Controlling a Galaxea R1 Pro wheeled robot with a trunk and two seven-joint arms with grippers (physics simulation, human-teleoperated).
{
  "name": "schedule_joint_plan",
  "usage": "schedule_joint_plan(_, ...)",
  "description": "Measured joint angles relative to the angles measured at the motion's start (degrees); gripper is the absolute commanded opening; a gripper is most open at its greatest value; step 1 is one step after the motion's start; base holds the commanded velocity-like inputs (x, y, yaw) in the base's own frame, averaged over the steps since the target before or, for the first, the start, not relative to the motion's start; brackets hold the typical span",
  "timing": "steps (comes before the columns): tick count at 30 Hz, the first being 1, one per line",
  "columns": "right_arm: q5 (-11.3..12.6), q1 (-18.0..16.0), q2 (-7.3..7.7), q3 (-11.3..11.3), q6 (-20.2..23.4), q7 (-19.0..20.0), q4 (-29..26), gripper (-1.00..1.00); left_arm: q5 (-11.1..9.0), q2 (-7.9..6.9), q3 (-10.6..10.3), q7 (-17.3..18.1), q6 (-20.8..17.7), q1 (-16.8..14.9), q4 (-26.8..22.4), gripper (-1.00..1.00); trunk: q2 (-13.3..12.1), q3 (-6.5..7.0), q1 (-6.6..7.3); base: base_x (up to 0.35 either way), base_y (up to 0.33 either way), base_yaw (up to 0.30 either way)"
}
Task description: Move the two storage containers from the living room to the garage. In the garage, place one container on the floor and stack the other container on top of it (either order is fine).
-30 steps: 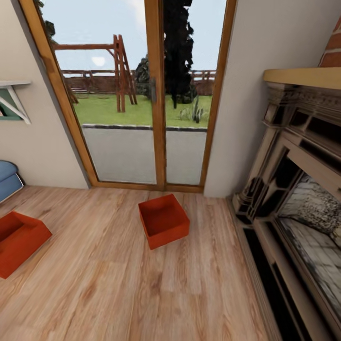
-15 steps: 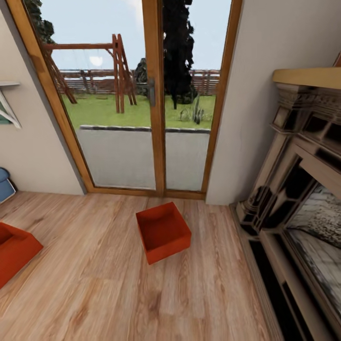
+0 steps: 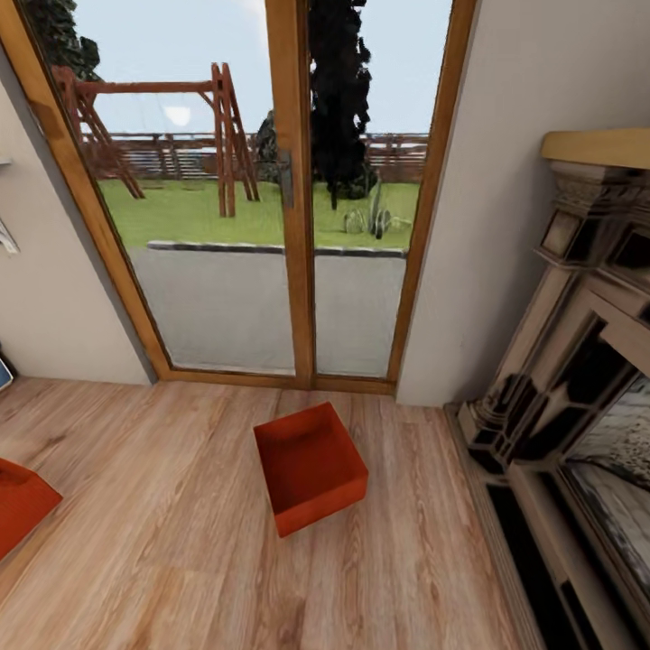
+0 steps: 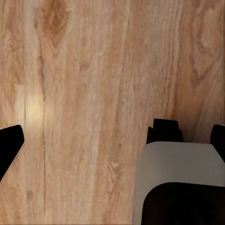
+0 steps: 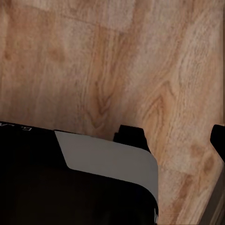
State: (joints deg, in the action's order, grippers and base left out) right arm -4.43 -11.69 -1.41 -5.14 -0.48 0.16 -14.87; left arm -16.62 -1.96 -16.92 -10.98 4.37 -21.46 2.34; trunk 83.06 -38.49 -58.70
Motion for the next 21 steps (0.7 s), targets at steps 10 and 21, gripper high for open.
schedule_joint_plan(10,-0.01,-0.02,0.0,0.0,0.0,0.02,0.0,1.0,0.0,0.04,-0.01,0.0,0.0,0.0,-0.01,1.0,0.0,0.0,0.0,0.34,0.0,0.0)
schedule_joint_plan(21,-0.02,-0.02,0.0,0.0,0.0,0.03,0.01,1.0,0.0,0.06,-0.02,0.03,0.0,0.0,0.0,1.0,0.0,0.0,0.0,0.34,0.0,0.0)
